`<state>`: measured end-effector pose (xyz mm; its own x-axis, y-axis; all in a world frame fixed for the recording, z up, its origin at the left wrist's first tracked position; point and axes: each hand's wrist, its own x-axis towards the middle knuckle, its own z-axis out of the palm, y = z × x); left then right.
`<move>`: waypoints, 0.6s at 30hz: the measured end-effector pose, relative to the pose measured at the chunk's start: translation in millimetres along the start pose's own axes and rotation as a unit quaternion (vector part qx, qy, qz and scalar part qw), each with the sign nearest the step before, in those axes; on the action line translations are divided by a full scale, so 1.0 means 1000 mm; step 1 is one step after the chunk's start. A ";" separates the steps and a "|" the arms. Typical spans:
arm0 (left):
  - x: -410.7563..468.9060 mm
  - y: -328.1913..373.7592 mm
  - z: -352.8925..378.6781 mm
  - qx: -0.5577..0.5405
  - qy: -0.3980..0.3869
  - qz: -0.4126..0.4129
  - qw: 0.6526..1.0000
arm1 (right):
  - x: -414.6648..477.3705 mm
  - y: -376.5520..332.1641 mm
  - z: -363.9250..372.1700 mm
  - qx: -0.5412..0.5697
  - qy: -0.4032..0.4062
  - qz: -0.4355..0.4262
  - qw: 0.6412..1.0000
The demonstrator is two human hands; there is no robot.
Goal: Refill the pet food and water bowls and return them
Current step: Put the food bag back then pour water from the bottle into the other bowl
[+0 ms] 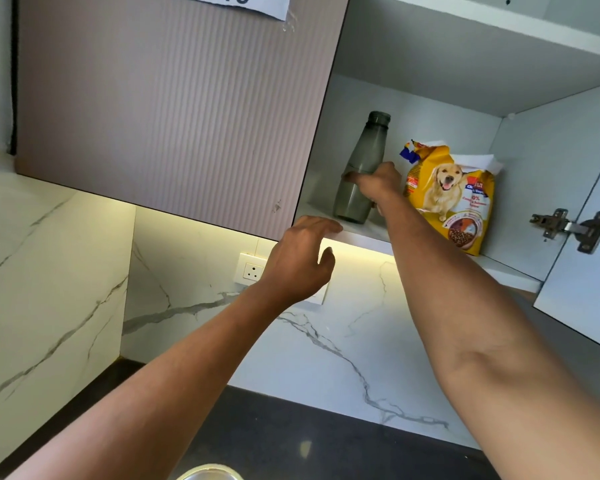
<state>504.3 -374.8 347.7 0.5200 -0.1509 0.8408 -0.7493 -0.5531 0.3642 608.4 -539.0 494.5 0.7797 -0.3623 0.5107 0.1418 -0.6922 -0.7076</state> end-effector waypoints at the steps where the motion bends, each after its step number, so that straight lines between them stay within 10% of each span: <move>1: -0.001 0.000 0.000 0.000 -0.001 -0.002 1.000 | -0.003 0.001 -0.003 0.007 0.005 -0.003 1.000; 18: -0.095 0.013 -0.042 0.025 -0.092 -0.059 0.994 | -0.187 -0.012 -0.114 0.077 0.031 -0.059 0.995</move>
<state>428.0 -333.5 289.8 0.6730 -0.2264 0.7041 -0.6594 -0.6150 0.4325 391.8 -534.5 463.2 0.7135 -0.3260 0.6202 0.3257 -0.6294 -0.7055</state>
